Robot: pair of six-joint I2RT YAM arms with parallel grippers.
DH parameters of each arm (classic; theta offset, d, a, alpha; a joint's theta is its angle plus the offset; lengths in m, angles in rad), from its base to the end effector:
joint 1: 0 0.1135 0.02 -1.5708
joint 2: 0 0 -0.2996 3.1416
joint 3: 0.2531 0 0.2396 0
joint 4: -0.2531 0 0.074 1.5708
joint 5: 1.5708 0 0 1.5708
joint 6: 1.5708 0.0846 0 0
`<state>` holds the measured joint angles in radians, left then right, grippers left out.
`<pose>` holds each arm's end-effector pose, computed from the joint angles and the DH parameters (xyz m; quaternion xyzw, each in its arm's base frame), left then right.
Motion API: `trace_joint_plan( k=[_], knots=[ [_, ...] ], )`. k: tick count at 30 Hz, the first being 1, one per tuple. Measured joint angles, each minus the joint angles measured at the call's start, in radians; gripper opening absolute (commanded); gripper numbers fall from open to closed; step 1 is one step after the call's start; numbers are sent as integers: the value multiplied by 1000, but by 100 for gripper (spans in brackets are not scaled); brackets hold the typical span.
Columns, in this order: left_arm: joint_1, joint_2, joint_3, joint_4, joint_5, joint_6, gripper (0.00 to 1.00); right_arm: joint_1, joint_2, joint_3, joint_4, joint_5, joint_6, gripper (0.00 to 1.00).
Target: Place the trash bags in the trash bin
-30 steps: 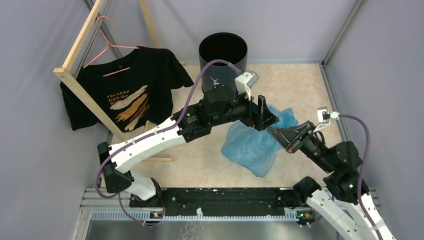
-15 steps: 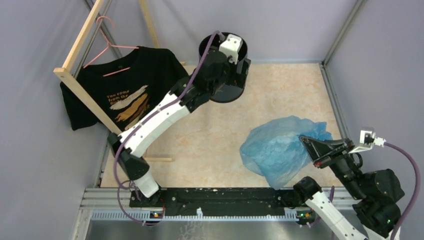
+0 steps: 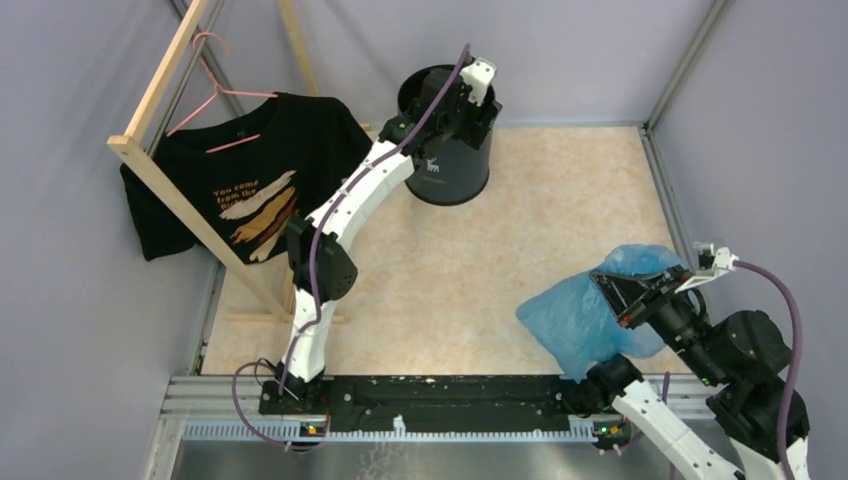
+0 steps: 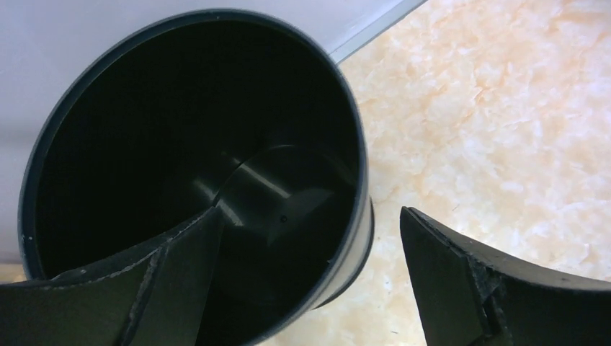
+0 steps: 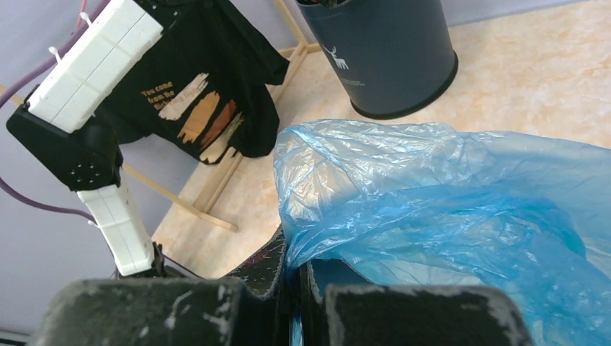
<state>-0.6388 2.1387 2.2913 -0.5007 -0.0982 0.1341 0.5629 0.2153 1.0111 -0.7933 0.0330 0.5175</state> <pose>0.4465 -0.3213 0.4067 0.2822 0.7682 -0.1042 0.5652 0.0060 0.0005 0.3856 -0.0043 0.7062 0.3541 0.6131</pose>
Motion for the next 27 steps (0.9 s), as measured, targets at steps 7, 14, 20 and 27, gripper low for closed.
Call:
trace_joint_plan(
  k=[7,14,20,27],
  knots=[
    [31,51,5,3,61,48,77,0,63,-5,-3,-53,-15,0],
    [23,55,2,2,97,44,53,0,115,-41,-8,-153,-35,0],
    [19,51,-24,7,90,23,38,0,124,-76,11,-206,-46,0],
    [5,-42,-128,-5,132,26,19,0,97,-132,50,-183,-43,0]
  ],
)
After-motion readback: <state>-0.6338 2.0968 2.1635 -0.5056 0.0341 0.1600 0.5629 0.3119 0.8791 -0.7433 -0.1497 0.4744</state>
